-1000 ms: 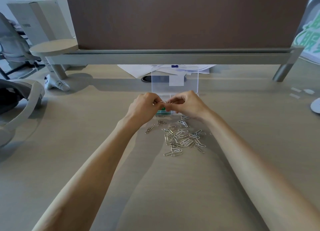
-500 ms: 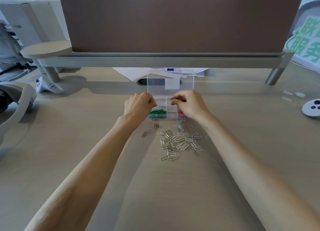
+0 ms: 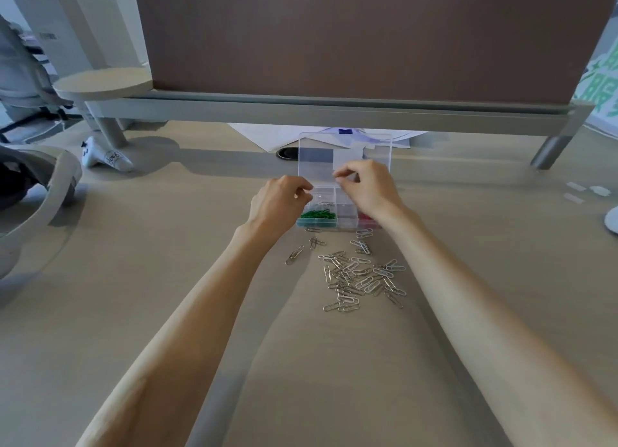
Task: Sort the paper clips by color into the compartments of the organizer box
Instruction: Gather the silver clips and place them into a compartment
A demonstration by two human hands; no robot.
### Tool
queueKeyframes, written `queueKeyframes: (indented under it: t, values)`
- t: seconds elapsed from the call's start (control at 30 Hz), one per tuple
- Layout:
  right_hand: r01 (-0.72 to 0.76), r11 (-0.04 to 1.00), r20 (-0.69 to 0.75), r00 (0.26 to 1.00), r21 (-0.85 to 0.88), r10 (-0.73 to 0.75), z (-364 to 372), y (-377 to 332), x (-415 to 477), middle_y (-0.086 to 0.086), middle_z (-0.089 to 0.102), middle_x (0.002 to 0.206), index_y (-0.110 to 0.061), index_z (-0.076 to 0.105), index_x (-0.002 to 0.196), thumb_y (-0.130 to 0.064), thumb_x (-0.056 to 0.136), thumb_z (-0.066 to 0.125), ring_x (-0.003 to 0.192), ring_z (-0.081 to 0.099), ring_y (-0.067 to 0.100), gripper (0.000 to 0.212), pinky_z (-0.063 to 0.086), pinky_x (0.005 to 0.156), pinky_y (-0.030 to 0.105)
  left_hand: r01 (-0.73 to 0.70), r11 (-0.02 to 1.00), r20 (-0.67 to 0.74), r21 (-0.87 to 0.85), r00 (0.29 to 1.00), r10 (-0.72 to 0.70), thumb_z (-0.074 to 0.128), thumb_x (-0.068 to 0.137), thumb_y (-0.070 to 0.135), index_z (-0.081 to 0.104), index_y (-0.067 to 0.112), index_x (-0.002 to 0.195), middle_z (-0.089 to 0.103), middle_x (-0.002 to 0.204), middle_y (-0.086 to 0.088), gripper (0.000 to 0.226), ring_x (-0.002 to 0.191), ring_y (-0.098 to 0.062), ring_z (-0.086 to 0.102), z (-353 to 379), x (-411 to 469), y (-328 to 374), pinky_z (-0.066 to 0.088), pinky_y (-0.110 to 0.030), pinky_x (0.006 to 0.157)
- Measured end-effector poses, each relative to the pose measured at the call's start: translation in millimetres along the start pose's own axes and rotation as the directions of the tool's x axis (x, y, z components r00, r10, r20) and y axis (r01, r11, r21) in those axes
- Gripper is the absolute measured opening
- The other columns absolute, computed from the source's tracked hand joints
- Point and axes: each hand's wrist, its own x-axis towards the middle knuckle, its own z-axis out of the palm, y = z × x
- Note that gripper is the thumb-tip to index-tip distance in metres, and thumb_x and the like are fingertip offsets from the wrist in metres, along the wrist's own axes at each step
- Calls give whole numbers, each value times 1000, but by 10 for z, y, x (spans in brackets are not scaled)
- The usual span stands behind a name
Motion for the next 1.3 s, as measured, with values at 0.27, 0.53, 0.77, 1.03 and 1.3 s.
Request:
queueKeyframes:
  t: [0.27, 0.53, 0.77, 1.03, 1.3]
  values:
    - [8, 994, 362, 932, -109, 32, -565, -28, -454, -18, 62, 73, -24, 73, 88, -19, 82, 74, 67, 56, -3, 8, 38, 60, 12, -128, 991, 67, -40, 989, 131, 55, 93, 25, 67, 30, 108, 65, 98, 12, 19, 90, -13, 58, -91, -139, 73, 50, -31, 80]
    - [-14, 968, 424, 897, -250, 122, -569, 78, -606, -11, 68, 73, -25, 73, 74, -41, 75, 76, 75, 64, 11, 16, 54, 68, 32, -319, 948, 325, -7, 896, 304, 62, 90, 33, 70, 32, 104, 62, 91, 13, 15, 86, -9, 56, -102, -371, 355, 48, -27, 78]
    - [29, 959, 467, 877, -283, 111, -517, 82, -603, -10, 67, 80, -27, 76, 86, -28, 77, 73, 78, 63, 12, 9, 52, 69, 29, -395, 917, 304, 58, 882, 361, 60, 92, 36, 69, 29, 109, 60, 101, 10, 20, 96, -10, 56, 151, -436, 409, 38, -24, 67]
    - [41, 966, 463, 882, -257, 86, -578, 149, -569, -5, 72, 91, -29, 76, 89, -24, 80, 72, 84, 65, 15, 11, 55, 79, 36, -427, 898, 291, 104, 877, 383, 59, 91, 29, 69, 24, 97, 63, 100, 11, 12, 95, -10, 58, 119, -443, 445, 41, -24, 69]
    - [50, 953, 436, 896, -300, 90, -676, 211, -554, -4, 68, 87, -25, 72, 86, -22, 85, 70, 83, 64, 14, 3, 54, 80, 37, -612, 696, 301, 377, 791, 533, 48, 89, 25, 70, 20, 96, 68, 97, 4, 23, 87, -19, 63, 73, -443, 510, 53, -35, 70]
